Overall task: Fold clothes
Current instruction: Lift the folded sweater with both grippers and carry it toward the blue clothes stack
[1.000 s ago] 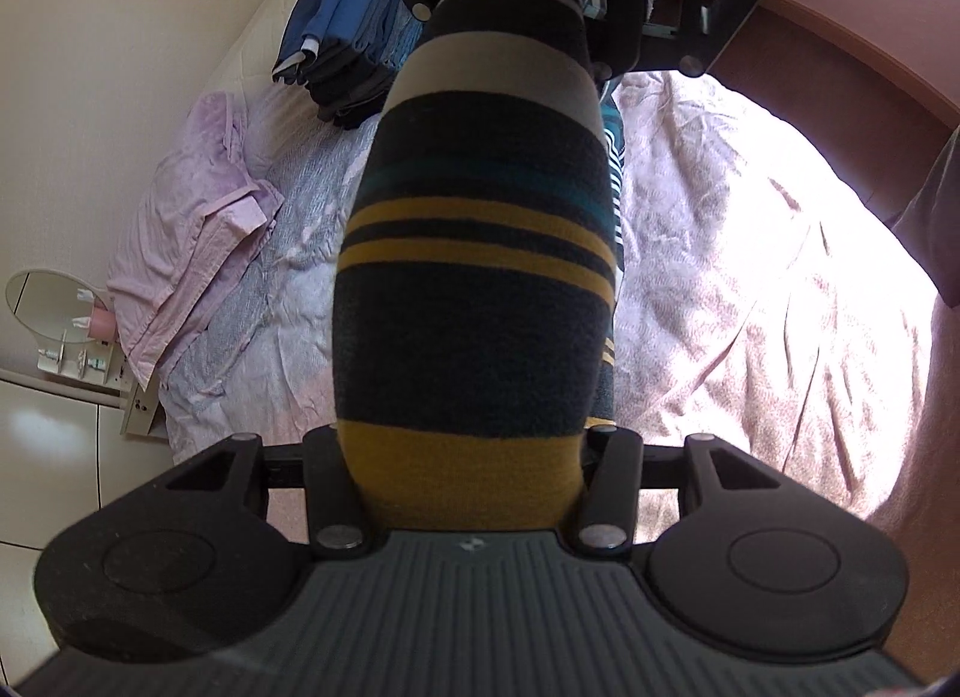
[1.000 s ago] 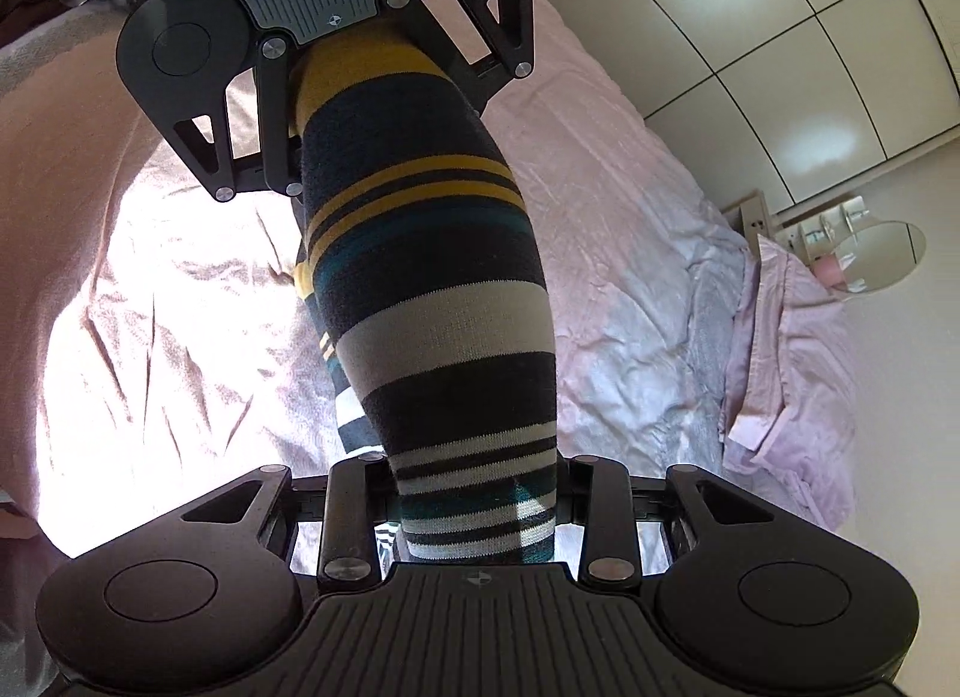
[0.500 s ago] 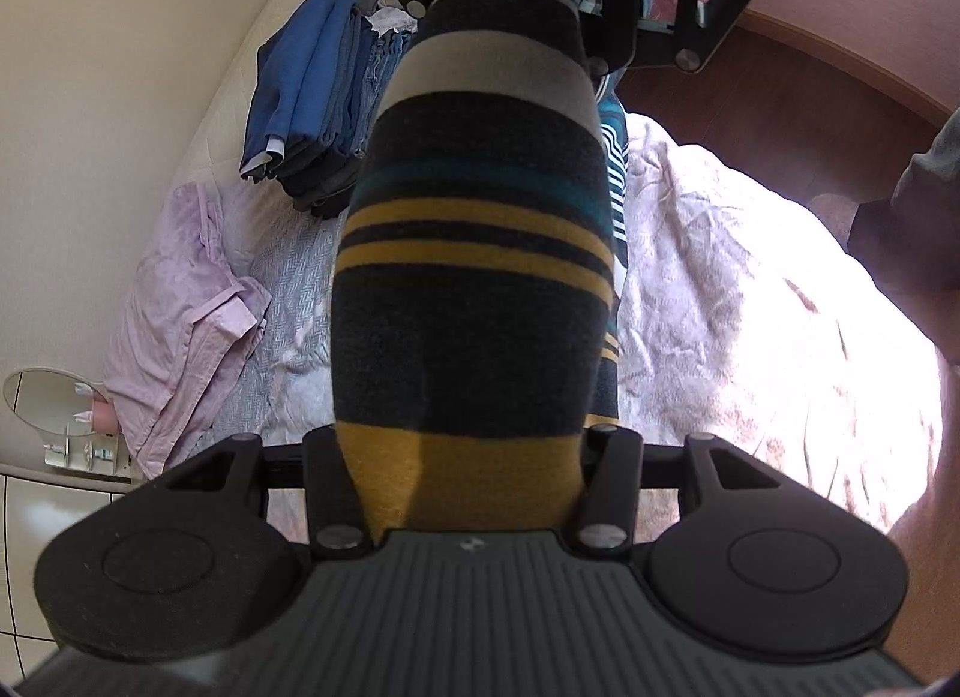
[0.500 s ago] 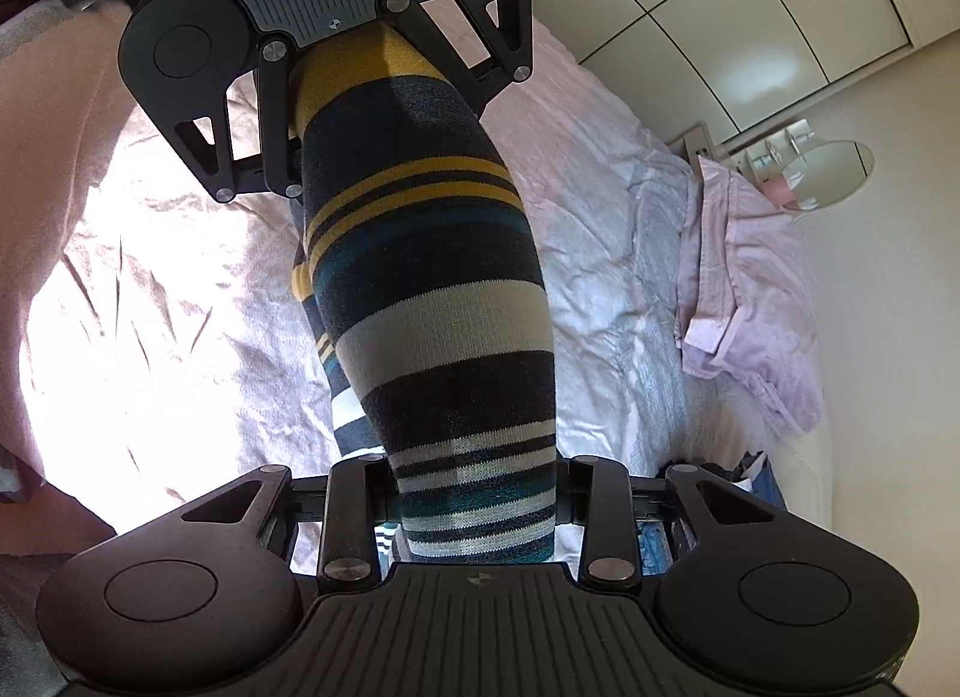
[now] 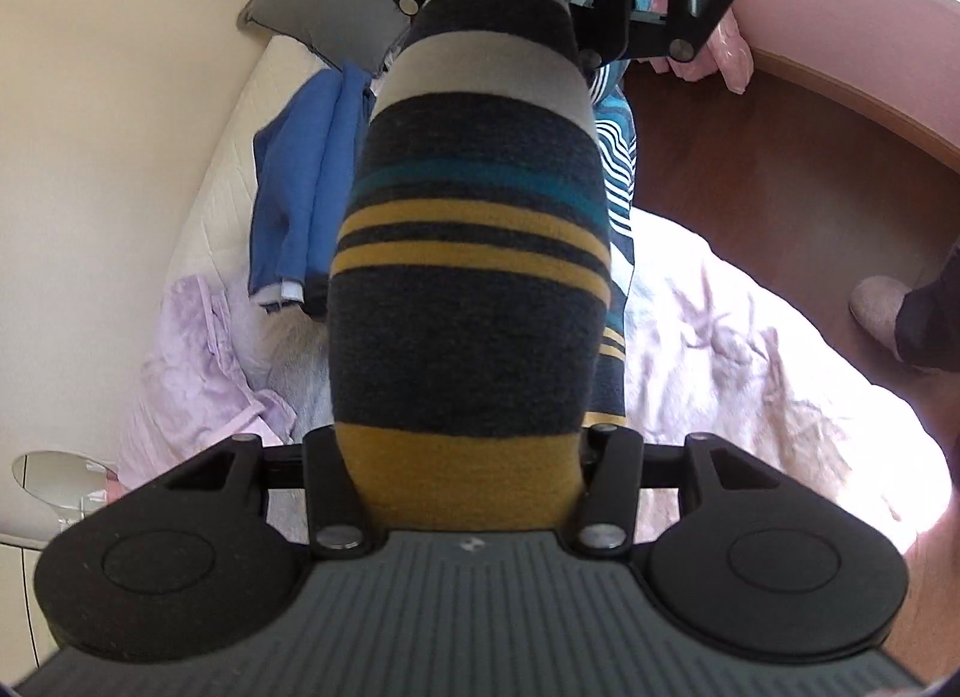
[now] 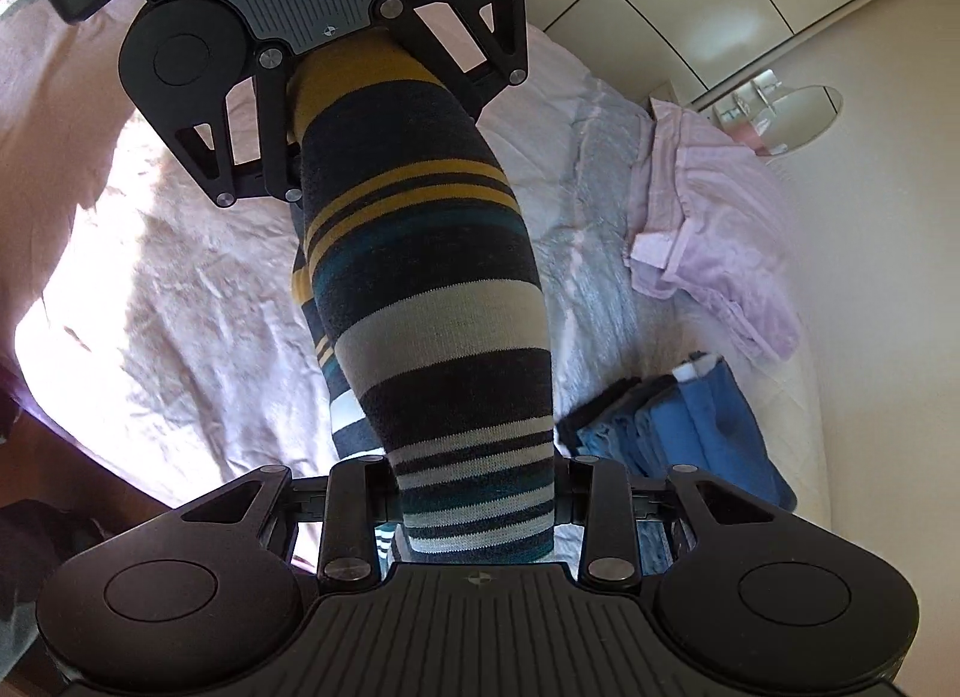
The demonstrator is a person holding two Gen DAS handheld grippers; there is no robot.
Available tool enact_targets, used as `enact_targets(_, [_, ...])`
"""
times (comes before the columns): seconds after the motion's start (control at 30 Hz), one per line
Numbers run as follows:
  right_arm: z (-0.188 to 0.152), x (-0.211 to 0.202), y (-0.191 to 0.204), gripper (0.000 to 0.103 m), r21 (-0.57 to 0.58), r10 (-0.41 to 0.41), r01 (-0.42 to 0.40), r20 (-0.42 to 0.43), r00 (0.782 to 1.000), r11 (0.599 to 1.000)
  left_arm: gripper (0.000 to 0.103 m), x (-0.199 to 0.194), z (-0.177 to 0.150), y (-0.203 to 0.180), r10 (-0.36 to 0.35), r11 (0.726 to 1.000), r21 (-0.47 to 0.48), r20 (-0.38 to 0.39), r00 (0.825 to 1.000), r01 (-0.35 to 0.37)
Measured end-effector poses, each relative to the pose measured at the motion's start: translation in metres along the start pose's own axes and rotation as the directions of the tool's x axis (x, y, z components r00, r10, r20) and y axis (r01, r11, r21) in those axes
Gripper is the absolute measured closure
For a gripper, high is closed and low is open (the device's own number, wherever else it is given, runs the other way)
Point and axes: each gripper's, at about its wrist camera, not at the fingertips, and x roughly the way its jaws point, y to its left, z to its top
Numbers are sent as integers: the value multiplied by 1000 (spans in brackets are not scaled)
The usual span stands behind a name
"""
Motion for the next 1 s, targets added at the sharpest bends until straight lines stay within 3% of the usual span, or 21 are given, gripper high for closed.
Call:
enact_targets(0.2, [-41, -12, -70, 69, 21, -109, 109, -10, 994, 994, 58, 24, 60, 50, 74, 996, 41, 71, 995, -77])
enact_targets(0.63, [-67, -6, -220, 69, -20, -289, 289, -48, 956, 957, 58, 89, 110, 178, 192, 978, 39, 225, 955, -205])
enact_targets(0.83, [-73, 27, -309, 69, -51, -341, 340, -9, 940, 939, 58, 144, 128, 258, 266, 961, 24, 216, 940, -277])
enact_targets(1.0, [-87, 82, -391, 69, -131, -349, 357, 82, 934, 925, 57, 212, 137, 318, 324, 945, -15, 144, 935, -325])
